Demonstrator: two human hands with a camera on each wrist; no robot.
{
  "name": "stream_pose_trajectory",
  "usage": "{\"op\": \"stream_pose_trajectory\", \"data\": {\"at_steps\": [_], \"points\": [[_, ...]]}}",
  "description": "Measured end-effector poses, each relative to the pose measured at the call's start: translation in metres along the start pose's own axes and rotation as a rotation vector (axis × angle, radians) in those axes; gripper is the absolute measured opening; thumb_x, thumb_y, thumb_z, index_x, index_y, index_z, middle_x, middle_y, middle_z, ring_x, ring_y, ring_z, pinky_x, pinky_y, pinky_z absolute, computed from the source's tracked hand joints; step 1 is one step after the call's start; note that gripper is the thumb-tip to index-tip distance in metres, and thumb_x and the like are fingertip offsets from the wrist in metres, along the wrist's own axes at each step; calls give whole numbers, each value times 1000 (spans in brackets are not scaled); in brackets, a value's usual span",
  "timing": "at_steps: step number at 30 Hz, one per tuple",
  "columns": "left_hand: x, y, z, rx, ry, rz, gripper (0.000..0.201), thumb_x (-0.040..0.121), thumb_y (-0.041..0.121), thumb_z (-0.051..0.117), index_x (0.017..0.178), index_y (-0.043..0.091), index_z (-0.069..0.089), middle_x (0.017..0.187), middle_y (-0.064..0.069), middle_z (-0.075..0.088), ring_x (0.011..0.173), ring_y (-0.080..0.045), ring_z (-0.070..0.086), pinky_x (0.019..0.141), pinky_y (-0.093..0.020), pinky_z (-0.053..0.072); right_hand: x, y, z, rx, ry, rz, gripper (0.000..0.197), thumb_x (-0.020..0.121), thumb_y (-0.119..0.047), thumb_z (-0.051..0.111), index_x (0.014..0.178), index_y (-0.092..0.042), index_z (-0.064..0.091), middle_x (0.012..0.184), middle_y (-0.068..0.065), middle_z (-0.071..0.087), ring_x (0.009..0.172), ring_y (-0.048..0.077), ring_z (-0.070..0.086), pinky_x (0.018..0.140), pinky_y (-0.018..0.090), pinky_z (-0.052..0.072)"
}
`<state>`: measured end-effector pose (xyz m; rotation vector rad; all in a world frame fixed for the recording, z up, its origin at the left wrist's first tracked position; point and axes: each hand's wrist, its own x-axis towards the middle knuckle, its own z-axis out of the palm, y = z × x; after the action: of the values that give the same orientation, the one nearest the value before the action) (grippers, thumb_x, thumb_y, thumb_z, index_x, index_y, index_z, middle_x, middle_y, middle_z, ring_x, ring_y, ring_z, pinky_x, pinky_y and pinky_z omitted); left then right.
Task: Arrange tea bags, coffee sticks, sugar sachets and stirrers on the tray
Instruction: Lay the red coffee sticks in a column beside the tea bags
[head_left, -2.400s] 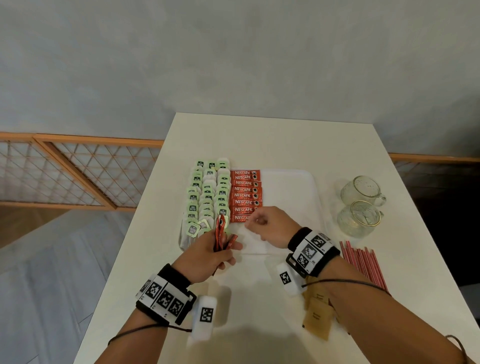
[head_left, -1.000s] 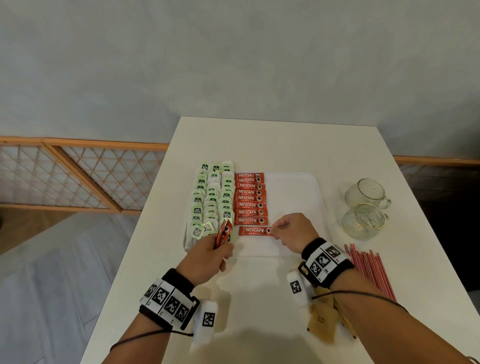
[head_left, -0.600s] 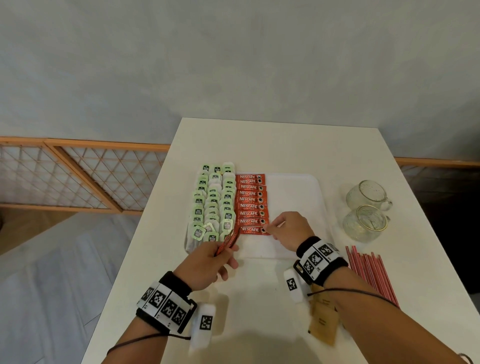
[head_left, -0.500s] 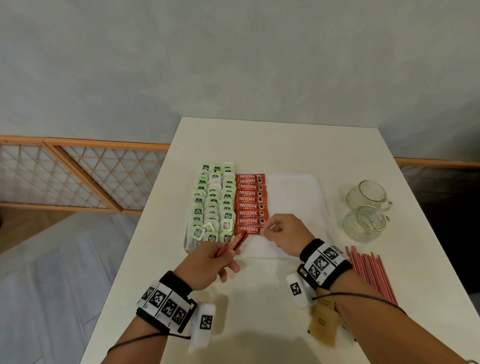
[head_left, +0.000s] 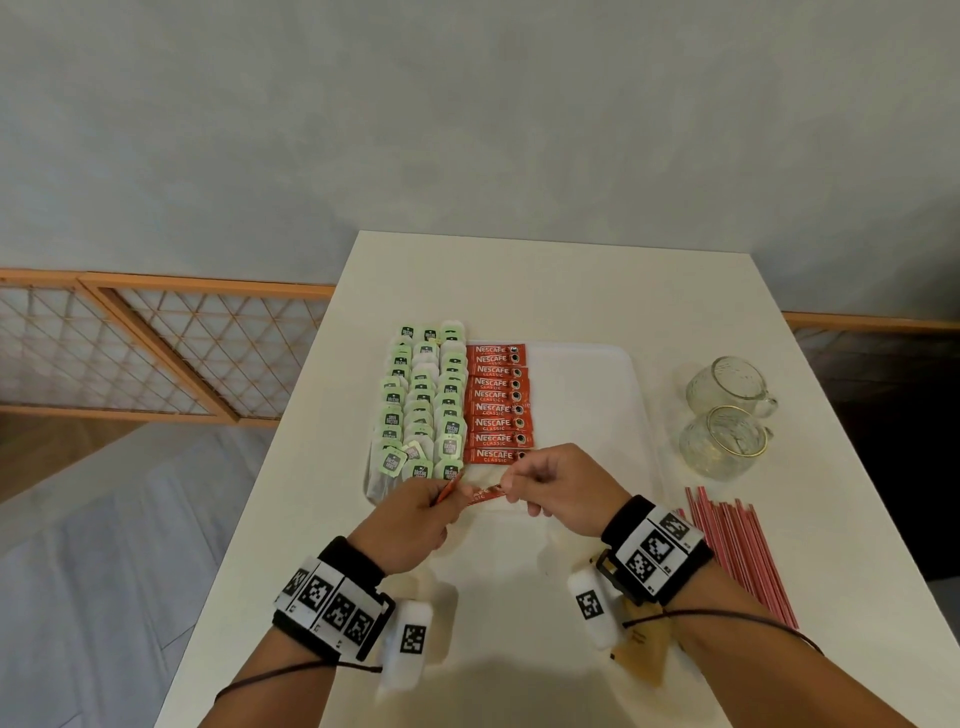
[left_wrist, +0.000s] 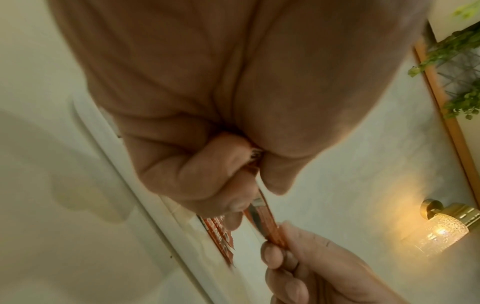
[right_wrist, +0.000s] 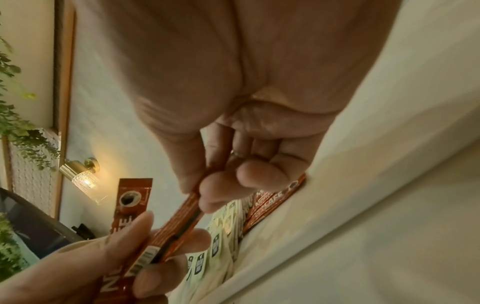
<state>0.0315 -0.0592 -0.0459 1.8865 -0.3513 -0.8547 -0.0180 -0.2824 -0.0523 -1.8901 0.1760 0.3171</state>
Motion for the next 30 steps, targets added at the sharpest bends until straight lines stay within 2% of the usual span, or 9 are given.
{"op": "stream_pose_trajectory", "data": {"at_steps": [2, 4, 7, 10, 16, 19, 23, 26, 30], "points": [[1, 2, 1, -16, 45, 9, 24, 104, 18, 51, 89, 10, 69, 48, 11, 38, 42, -5, 36, 47, -20, 32, 1, 4, 0, 12, 22, 12, 6, 92, -15, 73, 96, -12, 76, 75, -2, 72, 60, 10, 61, 61, 19, 48], [2, 0, 0, 15, 117, 53, 21, 101, 13, 56, 99, 22, 75, 50, 10, 46, 45, -4, 41, 50, -18, 35, 1, 7, 1, 49, 44, 34, 12, 91, -13, 74, 103, -12, 73, 75, -2, 72, 59, 9, 60, 63, 21, 50], [2, -2, -1, 82, 217, 109, 16, 95, 16, 66, 93, 26, 78, 51, 12, 57, 47, -2, 48, 52, -12, 37, 0, 9, 2, -3, 46, 44, 14, 92, -15, 74, 105, -13, 75, 76, -1, 71, 59, 6, 58, 63, 19, 51], [5, -2, 1, 23, 294, 107, 16, 91, 14, 71, 82, 27, 74, 64, 4, 70, 54, -1, 58, 56, -11, 42, -1, 8, 1, -32, 48, 38, 8, 94, -17, 70, 98, -13, 77, 75, -1, 72, 59, 6, 58, 62, 18, 50], [6, -2, 0, 15, 272, 38, 26, 94, 12, 63, 69, 15, 56, 52, 10, 48, 48, -9, 40, 51, -21, 35, 2, 8, -11, -24, 111, 46, 13, 98, -16, 65, 93, -15, 77, 77, 1, 73, 57, 7, 59, 58, 18, 48], [3, 1, 0, -2, 244, 16, 19, 95, 10, 60, 77, 5, 63, 57, 6, 54, 50, -12, 44, 51, -22, 37, 5, 11, -18, -55, 144, 72, 14, 98, -16, 64, 94, -14, 76, 76, -1, 72, 55, 7, 58, 59, 19, 49], [2, 0, 0, -112, 260, -67, 18, 96, 2, 52, 99, 6, 69, 66, 6, 63, 47, -10, 46, 48, -17, 39, 12, 18, -21, -196, 178, 166, 15, 98, -20, 63, 93, -16, 77, 77, -4, 74, 54, 6, 61, 60, 20, 48], [2, -1, -3, -167, 225, -114, 25, 94, -3, 45, 102, 2, 69, 76, -3, 60, 50, -13, 46, 49, -19, 38, 16, 20, -17, -229, 164, 247, 20, 95, -20, 65, 82, -12, 77, 76, 0, 76, 53, 9, 61, 58, 22, 51], [1, 0, -2, -235, 206, -154, 26, 91, -6, 43, 97, -1, 68, 66, -2, 47, 45, -10, 36, 43, -20, 30, 22, 17, -12, -218, 178, 313, 23, 94, -24, 68, 77, -11, 77, 72, 1, 76, 52, 9, 63, 56, 21, 51]]}}
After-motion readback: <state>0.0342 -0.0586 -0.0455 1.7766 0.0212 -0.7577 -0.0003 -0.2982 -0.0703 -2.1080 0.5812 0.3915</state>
